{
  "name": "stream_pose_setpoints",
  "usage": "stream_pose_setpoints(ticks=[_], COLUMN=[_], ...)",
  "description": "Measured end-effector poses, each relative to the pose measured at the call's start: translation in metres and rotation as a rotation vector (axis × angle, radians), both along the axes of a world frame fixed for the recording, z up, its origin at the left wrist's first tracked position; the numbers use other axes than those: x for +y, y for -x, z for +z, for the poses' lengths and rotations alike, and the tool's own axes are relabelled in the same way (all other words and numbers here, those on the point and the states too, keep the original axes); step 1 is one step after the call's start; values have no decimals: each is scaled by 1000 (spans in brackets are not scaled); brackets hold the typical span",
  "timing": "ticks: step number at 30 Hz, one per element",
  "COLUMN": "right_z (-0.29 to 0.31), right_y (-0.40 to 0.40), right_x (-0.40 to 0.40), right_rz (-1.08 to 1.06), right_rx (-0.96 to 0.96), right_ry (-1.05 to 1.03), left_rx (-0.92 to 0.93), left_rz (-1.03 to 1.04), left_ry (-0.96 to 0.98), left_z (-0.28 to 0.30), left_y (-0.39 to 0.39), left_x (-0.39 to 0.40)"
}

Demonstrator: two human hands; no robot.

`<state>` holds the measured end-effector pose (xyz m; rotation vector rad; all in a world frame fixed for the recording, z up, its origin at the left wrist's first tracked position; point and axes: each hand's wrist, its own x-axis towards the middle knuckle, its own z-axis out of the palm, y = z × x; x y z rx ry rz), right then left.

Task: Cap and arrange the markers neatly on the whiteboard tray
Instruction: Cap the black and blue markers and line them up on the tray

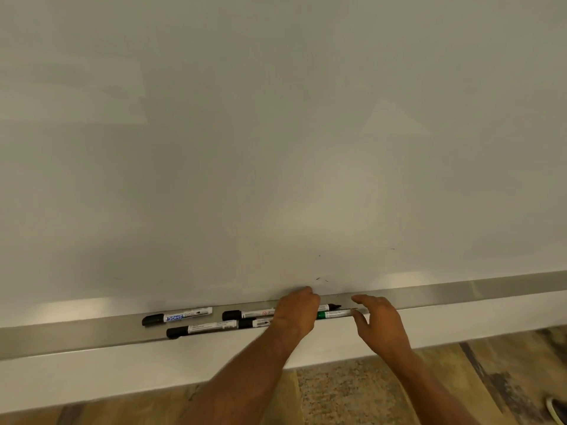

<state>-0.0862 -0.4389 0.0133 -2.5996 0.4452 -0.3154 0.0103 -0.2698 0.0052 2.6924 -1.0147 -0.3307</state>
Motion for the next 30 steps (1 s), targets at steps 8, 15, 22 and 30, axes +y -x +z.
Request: stream_pose_setpoints(ticks=[8,15,22,30], right_z=[-8,-11,-12,-11], right_y=[2,2,3,5], right_x=[5,7,12,17], right_rz=[-20,-50,-65,-58], right_rx=[-1,-7,-10,-10], right_ry=[-9,-11,-10,-20], left_rx=[11,-11,-30,-42], left_rz=[43,26,38,52], left_ry=[34,6,-9,-9], left_z=[2,2,6,4], left_y=[2,5,7,5], left_x=[0,-2,-1,1])
